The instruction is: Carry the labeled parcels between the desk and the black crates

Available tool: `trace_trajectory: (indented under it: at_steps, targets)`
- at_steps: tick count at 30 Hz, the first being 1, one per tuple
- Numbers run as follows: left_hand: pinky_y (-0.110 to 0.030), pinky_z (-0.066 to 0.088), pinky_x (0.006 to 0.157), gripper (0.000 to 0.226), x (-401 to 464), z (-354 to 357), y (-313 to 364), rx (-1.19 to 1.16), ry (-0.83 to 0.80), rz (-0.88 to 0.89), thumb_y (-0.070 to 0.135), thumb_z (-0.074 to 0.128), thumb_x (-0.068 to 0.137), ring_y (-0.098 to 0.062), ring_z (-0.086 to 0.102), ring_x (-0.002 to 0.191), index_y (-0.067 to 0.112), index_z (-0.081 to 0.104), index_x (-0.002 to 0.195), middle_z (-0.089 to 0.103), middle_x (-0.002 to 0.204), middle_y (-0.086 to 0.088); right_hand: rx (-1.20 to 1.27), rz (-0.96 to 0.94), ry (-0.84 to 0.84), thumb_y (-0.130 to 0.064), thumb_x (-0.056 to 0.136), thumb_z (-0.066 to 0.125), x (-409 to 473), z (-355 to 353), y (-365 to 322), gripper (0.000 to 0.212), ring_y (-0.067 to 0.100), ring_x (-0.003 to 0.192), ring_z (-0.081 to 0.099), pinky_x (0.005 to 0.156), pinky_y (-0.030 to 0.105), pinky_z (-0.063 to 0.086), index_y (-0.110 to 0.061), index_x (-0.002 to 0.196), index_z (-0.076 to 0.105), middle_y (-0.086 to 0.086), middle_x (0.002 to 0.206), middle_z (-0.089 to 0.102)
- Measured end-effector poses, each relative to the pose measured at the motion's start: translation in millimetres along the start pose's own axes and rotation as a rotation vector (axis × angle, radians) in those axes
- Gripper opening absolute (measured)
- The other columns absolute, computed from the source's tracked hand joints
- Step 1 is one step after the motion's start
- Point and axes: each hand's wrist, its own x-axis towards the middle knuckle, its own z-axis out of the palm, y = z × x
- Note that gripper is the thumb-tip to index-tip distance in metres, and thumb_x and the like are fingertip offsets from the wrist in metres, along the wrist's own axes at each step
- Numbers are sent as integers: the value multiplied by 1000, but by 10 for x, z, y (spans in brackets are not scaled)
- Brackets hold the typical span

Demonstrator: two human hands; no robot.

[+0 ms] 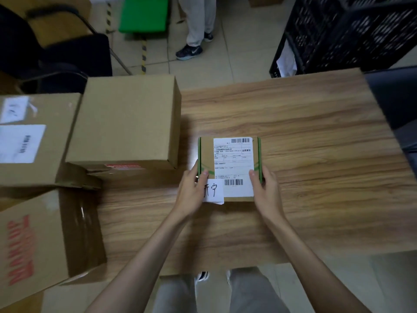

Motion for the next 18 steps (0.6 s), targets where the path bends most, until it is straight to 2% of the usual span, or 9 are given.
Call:
trace_trajectory:
  at_steps: [1, 3, 5, 7, 10, 12, 14, 15, 18]
  targets:
    - [-29, 40, 85, 32, -3, -60, 116, -4, 27, 24, 22, 45, 108, -24, 57, 106, 21, 60, 137, 58, 94, 12, 31, -29, 4, -50, 99, 46, 5, -66, -162, 47, 15, 121, 56, 99, 37, 46, -23, 137, 56, 0, 128, 61]
    - [-31, 42, 89, 33, -46, -233, 436, -21, 75, 81, 27, 42, 109, -21, 59, 109, 24, 59, 138, 66, 108, 2, 106, -103, -2, -38, 104, 48, -2, -249, -570, 41, 13, 123, 57, 103, 37, 47, -21, 140, 53, -3, 131, 63]
    - [-23, 46, 89, 34, -130, -460, 890, -91, 86, 186, 30, 39, 110, -8, 61, 109, 34, 55, 140, 69, 116, 10, 142, -187, 5, -26, 105, 49, 6, -477, -1035, 36, 12, 119, 61, 99, 30, 49, -16, 140, 53, -3, 129, 66]
    - [-18, 46, 88, 31, -192, -686, 1346, -171, 98, 286, 26, 38, 111, 1, 62, 108, 34, 57, 135, 68, 115, 17, 174, -271, 17, -23, 106, 47, -13, -726, -1544, 28, 3, 113, 63, 91, 20, 49, -22, 133, 56, -10, 122, 68]
    - [-30, 49, 98, 33, -213, -1010, 2010, -192, 190, 411, 26, 39, 111, -9, 64, 115, 19, 60, 136, 70, 120, 9, 202, -421, 86, -18, 107, 45, -47, -1096, -2288, 23, -18, 104, 56, 83, 3, 39, -33, 123, 51, -28, 110, 60]
    - [-22, 45, 104, 38, -286, -1215, 2469, -201, 240, 488, 26, 38, 111, 7, 58, 118, 22, 53, 145, 64, 132, 15, 202, -515, 144, -20, 108, 42, -53, -1315, -2699, 25, -10, 108, 55, 90, 8, 39, -31, 127, 53, -24, 111, 60]
    - [-1, 34, 97, 36, -388, -1401, 2893, -210, 283, 568, 22, 36, 112, 33, 43, 110, 27, 42, 146, 51, 128, 33, 215, -584, 192, -24, 108, 39, -41, -1517, -3045, 30, 6, 118, 55, 103, 29, 43, -21, 133, 56, -9, 121, 63]
    - [4, 31, 94, 38, -444, -1488, 3079, -208, 299, 604, 21, 35, 112, 38, 38, 107, 22, 41, 149, 46, 126, 36, 218, -611, 209, -27, 108, 38, -45, -1608, -3199, 34, 11, 121, 55, 106, 37, 43, -18, 136, 55, -5, 127, 62]
    - [-12, 38, 109, 42, -522, -1728, 3523, -175, 333, 710, 27, 32, 112, 20, 47, 122, 17, 49, 149, 57, 135, 24, 257, -700, 244, -27, 108, 38, -87, -1867, -3641, 37, 8, 127, 53, 111, 39, 41, -19, 141, 53, -9, 134, 60]
